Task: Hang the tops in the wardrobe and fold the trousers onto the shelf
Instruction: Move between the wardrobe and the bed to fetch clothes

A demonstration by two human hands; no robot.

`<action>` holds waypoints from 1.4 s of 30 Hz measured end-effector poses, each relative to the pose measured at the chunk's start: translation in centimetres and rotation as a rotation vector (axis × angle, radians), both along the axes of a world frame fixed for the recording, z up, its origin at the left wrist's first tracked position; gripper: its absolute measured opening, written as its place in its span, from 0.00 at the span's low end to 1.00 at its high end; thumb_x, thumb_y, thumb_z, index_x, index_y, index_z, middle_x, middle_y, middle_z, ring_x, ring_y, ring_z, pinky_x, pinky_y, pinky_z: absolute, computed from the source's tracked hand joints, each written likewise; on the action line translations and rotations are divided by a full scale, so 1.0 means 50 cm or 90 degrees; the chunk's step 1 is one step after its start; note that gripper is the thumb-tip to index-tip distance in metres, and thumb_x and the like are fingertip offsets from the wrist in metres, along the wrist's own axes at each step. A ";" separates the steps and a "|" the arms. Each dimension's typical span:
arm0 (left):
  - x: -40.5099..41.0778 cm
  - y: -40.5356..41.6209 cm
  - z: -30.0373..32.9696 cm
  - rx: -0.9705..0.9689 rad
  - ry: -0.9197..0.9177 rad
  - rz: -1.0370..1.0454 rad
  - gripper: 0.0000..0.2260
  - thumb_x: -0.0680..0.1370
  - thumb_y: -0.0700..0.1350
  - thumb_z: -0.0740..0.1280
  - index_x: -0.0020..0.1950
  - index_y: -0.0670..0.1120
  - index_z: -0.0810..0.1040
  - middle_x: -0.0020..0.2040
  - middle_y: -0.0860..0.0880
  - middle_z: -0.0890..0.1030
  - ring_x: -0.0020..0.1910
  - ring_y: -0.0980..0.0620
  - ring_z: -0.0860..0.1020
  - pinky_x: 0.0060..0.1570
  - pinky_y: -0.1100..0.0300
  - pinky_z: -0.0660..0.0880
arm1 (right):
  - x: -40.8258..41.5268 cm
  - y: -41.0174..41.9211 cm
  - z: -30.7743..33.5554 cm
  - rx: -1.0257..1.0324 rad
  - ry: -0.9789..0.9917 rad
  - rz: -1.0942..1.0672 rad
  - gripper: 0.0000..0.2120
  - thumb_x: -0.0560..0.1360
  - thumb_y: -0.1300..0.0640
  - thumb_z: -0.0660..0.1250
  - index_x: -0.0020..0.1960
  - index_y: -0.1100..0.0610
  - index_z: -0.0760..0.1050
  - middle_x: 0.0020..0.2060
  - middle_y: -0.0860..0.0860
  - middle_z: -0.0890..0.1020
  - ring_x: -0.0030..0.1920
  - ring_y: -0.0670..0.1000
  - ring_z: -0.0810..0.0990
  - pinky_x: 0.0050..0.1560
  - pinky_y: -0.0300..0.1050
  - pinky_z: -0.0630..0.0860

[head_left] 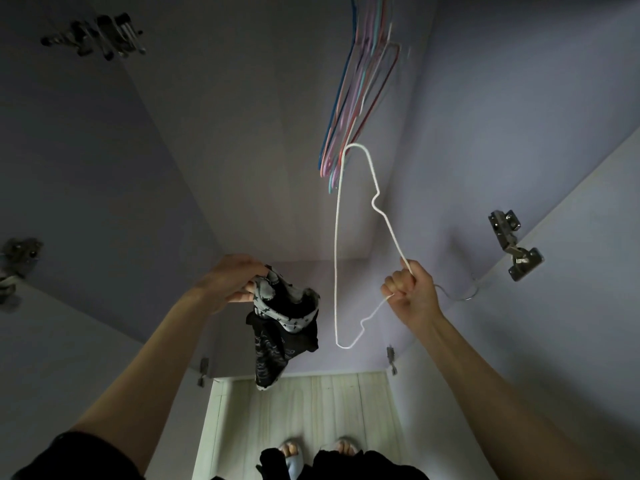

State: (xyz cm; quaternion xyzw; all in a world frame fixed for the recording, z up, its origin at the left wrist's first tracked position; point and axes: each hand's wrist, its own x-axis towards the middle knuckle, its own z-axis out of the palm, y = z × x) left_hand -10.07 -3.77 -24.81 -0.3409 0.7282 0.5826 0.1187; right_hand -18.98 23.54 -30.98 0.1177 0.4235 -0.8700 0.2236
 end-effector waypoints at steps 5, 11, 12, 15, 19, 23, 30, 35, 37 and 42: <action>0.002 -0.006 0.022 -0.010 0.030 -0.016 0.08 0.75 0.42 0.68 0.36 0.45 0.78 0.24 0.51 0.76 0.24 0.58 0.76 0.26 0.67 0.74 | -0.004 -0.053 0.059 -0.083 0.037 0.022 0.27 0.77 0.60 0.50 0.19 0.52 0.51 0.20 0.49 0.50 0.26 0.50 0.49 0.27 0.40 0.58; 0.017 -0.017 0.071 0.010 0.088 -0.072 0.06 0.76 0.43 0.67 0.39 0.45 0.79 0.29 0.51 0.80 0.28 0.58 0.79 0.33 0.65 0.78 | -0.004 -0.119 0.092 -0.138 0.052 0.040 0.24 0.70 0.58 0.56 0.16 0.53 0.57 0.20 0.49 0.49 0.26 0.50 0.49 0.28 0.40 0.58; 0.023 -0.023 0.082 0.018 0.096 -0.066 0.06 0.76 0.43 0.67 0.40 0.45 0.79 0.30 0.50 0.80 0.29 0.57 0.79 0.34 0.65 0.78 | -0.003 -0.131 0.092 -0.134 0.054 0.059 0.25 0.71 0.59 0.55 0.16 0.53 0.57 0.19 0.49 0.50 0.26 0.50 0.49 0.29 0.41 0.57; 0.031 -0.032 0.104 0.070 0.119 -0.042 0.05 0.76 0.42 0.67 0.40 0.45 0.79 0.33 0.49 0.81 0.31 0.56 0.80 0.39 0.63 0.80 | -0.004 -0.142 0.079 -0.060 0.073 0.119 0.29 0.77 0.62 0.51 0.17 0.52 0.61 0.15 0.46 0.56 0.25 0.49 0.50 0.31 0.42 0.54; 0.044 -0.060 0.131 0.083 0.154 0.015 0.04 0.76 0.41 0.66 0.43 0.43 0.79 0.37 0.46 0.80 0.36 0.51 0.79 0.47 0.57 0.78 | -0.004 -0.146 0.060 0.209 0.159 0.186 0.30 0.78 0.62 0.58 0.17 0.52 0.64 0.15 0.47 0.60 0.20 0.46 0.59 0.35 0.41 0.60; 0.050 -0.095 0.147 0.095 0.165 0.133 0.06 0.76 0.40 0.64 0.40 0.44 0.78 0.37 0.46 0.76 0.36 0.51 0.76 0.43 0.59 0.75 | -0.022 -0.136 0.054 0.399 0.227 0.165 0.27 0.77 0.58 0.63 0.19 0.55 0.63 0.16 0.48 0.63 0.22 0.47 0.70 0.37 0.39 0.68; 0.054 -0.104 0.141 0.034 0.169 0.175 0.06 0.76 0.39 0.64 0.41 0.46 0.77 0.37 0.47 0.77 0.32 0.54 0.78 0.32 0.64 0.78 | -0.043 -0.153 0.109 0.487 0.371 0.223 0.20 0.77 0.52 0.65 0.27 0.53 0.76 0.25 0.41 0.78 0.30 0.33 0.74 0.34 0.22 0.65; 0.063 -0.129 0.154 0.093 0.185 0.200 0.09 0.77 0.39 0.61 0.40 0.45 0.77 0.32 0.50 0.80 0.34 0.53 0.78 0.37 0.61 0.76 | -0.047 -0.158 0.131 0.533 0.446 0.257 0.22 0.78 0.53 0.64 0.27 0.57 0.70 0.21 0.44 0.71 0.23 0.38 0.69 0.27 0.28 0.62; 0.070 -0.139 0.159 0.130 0.180 0.211 0.09 0.77 0.39 0.60 0.38 0.45 0.76 0.27 0.52 0.79 0.28 0.56 0.78 0.32 0.64 0.75 | -0.050 -0.159 0.137 0.583 0.474 0.266 0.23 0.79 0.53 0.63 0.26 0.58 0.71 0.21 0.48 0.70 0.21 0.40 0.66 0.26 0.30 0.62; 0.071 -0.144 0.148 0.097 0.124 0.183 0.08 0.77 0.40 0.62 0.39 0.46 0.76 0.30 0.50 0.77 0.29 0.56 0.77 0.36 0.62 0.72 | -0.068 -0.157 0.161 0.674 0.492 0.259 0.24 0.79 0.53 0.61 0.25 0.57 0.69 0.22 0.52 0.70 0.23 0.45 0.67 0.30 0.37 0.64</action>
